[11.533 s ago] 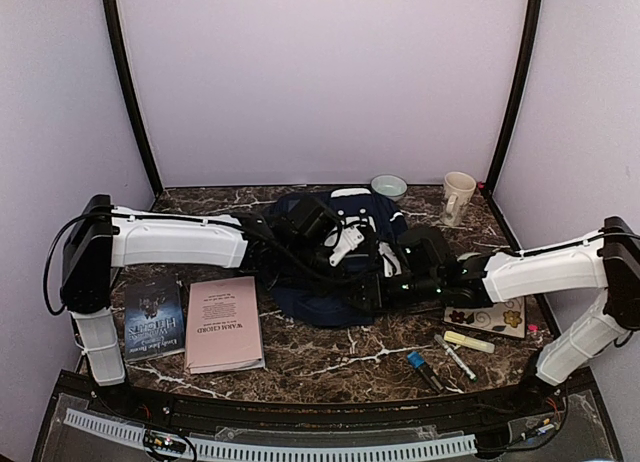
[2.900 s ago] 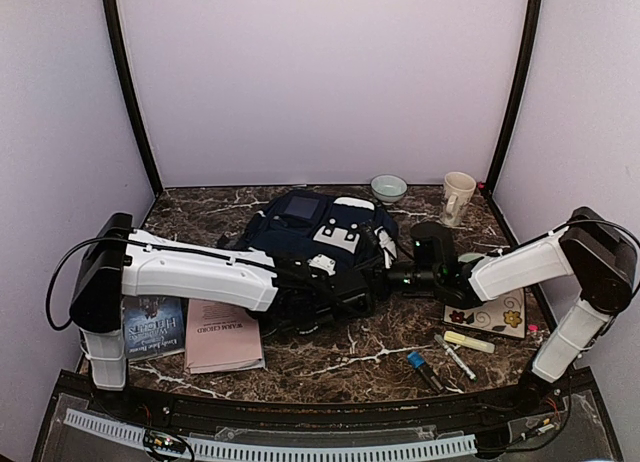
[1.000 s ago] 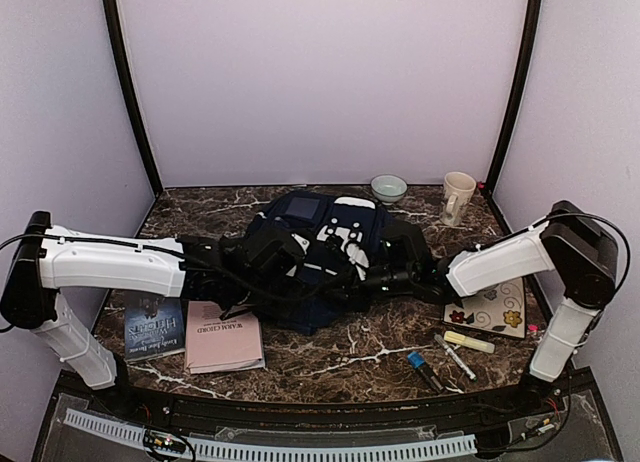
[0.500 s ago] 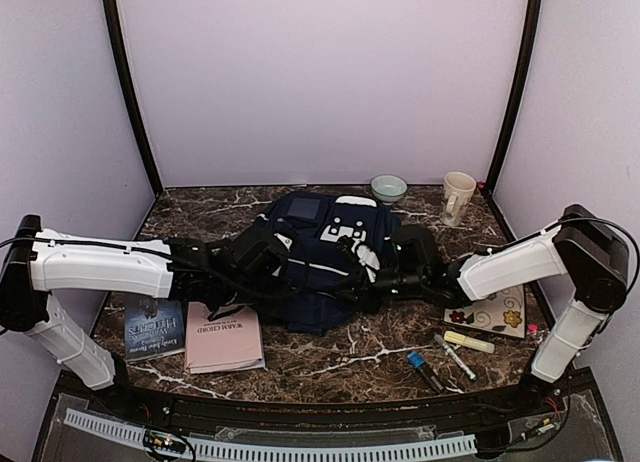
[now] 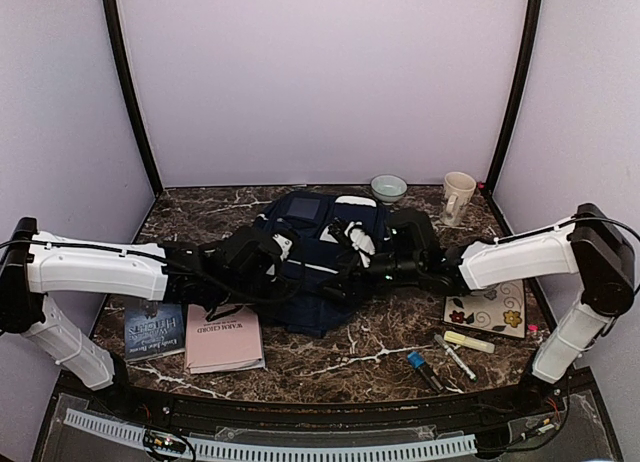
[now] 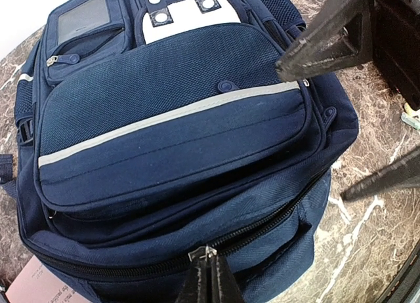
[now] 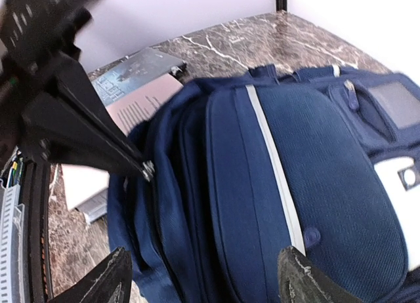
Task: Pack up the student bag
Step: Unzip the largest pocket of the student bag.
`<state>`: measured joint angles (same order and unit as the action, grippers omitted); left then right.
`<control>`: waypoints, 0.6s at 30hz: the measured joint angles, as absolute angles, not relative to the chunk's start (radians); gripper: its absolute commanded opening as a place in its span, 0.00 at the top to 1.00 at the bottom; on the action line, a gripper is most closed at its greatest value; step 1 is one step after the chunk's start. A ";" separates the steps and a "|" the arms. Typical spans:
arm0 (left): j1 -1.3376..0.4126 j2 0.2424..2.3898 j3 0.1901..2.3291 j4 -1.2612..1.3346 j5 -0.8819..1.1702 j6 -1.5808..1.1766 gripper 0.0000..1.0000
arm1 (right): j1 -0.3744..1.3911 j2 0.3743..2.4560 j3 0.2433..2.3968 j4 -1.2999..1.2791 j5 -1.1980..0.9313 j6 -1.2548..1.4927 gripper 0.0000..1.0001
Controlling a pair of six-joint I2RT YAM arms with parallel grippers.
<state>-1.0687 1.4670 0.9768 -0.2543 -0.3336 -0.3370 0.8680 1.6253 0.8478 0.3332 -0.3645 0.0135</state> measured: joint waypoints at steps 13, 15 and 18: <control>-1.069 1.419 0.912 -0.170 -0.324 -0.269 1.00 | 0.930 1.775 1.044 0.218 -0.342 -0.007 0.28; -1.069 1.419 0.909 -0.163 -0.321 -0.261 1.00 | 0.934 1.795 1.061 0.196 -0.344 -0.008 0.32; -1.069 1.418 0.900 -0.149 -0.318 -0.250 1.00 | 0.938 1.814 1.084 0.176 -0.344 -0.014 0.47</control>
